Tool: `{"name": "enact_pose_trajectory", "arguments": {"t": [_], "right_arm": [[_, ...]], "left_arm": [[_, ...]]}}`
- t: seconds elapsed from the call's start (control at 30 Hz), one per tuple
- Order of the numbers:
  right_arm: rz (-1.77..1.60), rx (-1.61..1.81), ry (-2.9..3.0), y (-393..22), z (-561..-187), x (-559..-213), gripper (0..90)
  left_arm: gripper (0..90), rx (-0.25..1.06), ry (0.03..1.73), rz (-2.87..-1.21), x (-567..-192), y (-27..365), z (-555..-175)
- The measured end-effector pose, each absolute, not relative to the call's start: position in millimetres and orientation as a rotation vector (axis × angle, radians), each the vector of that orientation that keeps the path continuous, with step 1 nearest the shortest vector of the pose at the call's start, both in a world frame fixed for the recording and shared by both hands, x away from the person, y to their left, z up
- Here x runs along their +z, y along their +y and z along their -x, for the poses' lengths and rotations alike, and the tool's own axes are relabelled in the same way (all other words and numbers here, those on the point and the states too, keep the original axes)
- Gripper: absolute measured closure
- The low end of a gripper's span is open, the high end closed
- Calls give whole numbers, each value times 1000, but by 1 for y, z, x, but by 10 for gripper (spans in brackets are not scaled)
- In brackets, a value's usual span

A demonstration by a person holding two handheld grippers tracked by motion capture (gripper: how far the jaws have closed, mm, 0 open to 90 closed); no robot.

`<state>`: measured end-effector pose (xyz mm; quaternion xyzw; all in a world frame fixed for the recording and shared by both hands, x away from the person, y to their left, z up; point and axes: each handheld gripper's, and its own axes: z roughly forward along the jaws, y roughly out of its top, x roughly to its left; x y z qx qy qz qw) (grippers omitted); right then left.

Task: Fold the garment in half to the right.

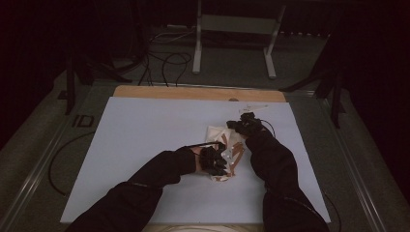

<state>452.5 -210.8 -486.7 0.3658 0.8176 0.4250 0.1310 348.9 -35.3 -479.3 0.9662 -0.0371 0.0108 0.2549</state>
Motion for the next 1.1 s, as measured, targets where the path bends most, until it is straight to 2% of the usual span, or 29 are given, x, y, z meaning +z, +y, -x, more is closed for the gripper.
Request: {"name": "enact_pose_trajectory", "arguments": {"t": [0.3, 0.47, 0.53, 0.57, 0.67, 0.7, 0.73, 0.77, 0.8, 0.83, 0.97, 1.03, 1.1], "right_arm": [[-1109, 1224, 2372, -219, -455, -505, 871], [-1139, 1224, 2372, -222, -455, -510, 864], [-1145, 1219, 2372, -224, -456, -511, 847], [-1161, 1230, 2361, -225, -456, -510, 793], [-1170, 1227, 2347, -226, -456, -508, 740], [-1179, 1225, 2343, -227, -456, -505, 668], [-1179, 1225, 2343, -227, -456, -505, 668], [-1187, 1228, 2334, -229, -456, -502, 614], [-1187, 1228, 2334, -229, -456, -502, 614], [-1195, 1240, 2325, -230, -455, -498, 555], [-1200, 1247, 2321, -230, -453, -491, 497], [-1188, 1255, 2327, -228, -450, -481, 439], [-1178, 1268, 2341, -224, -445, -474, 426]], "left_arm": [[752, 0, -68, -2573, -484, -39, -346], [685, -24, -53, -2554, -484, -38, -345], [613, -47, -41, -2529, -482, -35, -345], [578, -36, -34, -2500, -478, -32, -343], [488, -34, -26, -2480, -472, -27, -342], [453, -22, -17, -2457, -466, -21, -341], [445, -22, -17, -2457, -466, -21, -341], [432, -20, 8, -2430, -461, -14, -341], [409, -20, 8, -2430, -461, -14, -341], [394, -19, 30, -2409, -456, -7, -341], [343, -11, 82, -2388, -451, 5, -343], [255, -16, 151, -2366, -448, 17, -346], [190, -38, 155, -2346, -446, 26, -347]]}}
